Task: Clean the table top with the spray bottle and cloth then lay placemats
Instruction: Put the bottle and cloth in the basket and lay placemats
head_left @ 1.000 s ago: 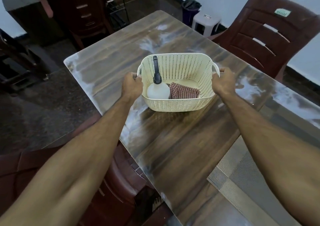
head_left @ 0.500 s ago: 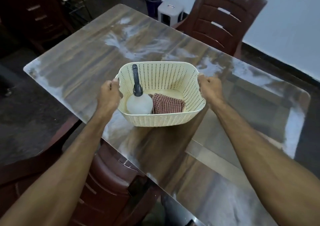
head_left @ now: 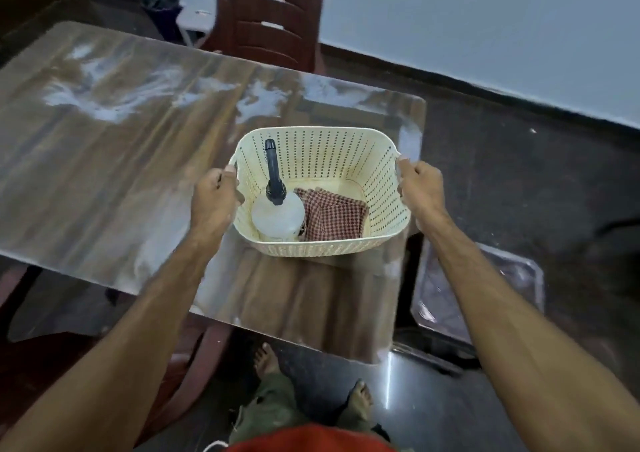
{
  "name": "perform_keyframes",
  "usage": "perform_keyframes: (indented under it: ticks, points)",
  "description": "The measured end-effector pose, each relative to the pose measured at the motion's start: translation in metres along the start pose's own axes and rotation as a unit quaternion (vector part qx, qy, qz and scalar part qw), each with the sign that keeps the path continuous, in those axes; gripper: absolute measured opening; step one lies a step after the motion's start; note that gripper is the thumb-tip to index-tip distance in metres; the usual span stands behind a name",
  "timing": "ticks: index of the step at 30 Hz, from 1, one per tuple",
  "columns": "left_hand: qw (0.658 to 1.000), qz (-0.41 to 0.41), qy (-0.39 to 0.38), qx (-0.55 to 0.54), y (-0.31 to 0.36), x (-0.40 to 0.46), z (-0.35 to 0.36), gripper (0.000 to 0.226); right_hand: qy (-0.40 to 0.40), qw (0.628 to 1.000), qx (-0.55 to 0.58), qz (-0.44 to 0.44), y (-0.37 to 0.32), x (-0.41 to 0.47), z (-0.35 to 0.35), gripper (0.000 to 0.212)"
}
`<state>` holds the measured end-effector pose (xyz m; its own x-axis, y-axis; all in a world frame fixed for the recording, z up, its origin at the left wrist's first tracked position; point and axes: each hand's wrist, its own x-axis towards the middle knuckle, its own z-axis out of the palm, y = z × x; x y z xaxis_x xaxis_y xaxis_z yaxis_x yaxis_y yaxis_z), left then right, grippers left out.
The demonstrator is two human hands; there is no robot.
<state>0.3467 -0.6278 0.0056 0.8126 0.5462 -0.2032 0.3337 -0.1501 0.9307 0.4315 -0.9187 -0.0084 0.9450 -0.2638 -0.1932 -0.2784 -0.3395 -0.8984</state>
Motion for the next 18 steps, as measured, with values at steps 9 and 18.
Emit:
perform_keyframes:
  ticks: [9,18]
  points:
    - [0.99,0.016,-0.138,0.04,0.025,-0.097,0.174,0.029,0.14,0.988,0.012,0.06,0.103,-0.002,-0.198,0.04]
    - [0.962,0.004,-0.24,0.128,-0.011,-0.151,0.299,0.018,0.179,0.975,-0.046,0.126,0.211,0.004,-0.298,0.032]
